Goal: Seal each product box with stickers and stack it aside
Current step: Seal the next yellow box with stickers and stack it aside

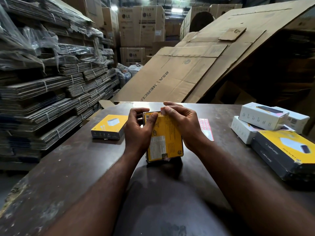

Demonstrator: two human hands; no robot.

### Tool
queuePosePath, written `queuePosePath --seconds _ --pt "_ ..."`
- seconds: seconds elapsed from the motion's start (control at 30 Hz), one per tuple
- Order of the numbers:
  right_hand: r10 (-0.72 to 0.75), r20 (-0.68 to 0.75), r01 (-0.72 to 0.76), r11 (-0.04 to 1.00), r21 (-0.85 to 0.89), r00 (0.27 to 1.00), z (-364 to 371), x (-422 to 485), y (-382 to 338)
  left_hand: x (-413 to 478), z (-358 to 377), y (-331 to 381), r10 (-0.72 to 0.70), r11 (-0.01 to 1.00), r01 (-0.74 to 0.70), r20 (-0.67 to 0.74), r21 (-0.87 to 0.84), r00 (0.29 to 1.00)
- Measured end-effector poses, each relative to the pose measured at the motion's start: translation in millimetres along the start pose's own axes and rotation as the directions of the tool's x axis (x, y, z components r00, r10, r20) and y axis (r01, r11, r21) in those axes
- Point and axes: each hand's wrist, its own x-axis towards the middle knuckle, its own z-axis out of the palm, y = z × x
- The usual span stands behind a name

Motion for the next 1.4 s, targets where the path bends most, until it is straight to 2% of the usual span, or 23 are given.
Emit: queuePosePath --seconds 0.37,0.77,1.4 --pt "-0.096 0.006 0.096 0.992 -0.081 0.995 -2 1 7 0 1 -1 0.003 0.999 -0.003 0.007 -0.033 1.0" --pt "-0.012 -0.068 0.014 0.999 0.04 0.998 4 -4 3 0 2 -1 0.005 0.999 -0.005 0.0 -0.042 1.0" --pt "-0.214 -0.022 0.203 0.95 -0.239 0.977 -2 2 -7 -2 2 4 0.063 0.997 -0.064 0.017 0.037 0.998"
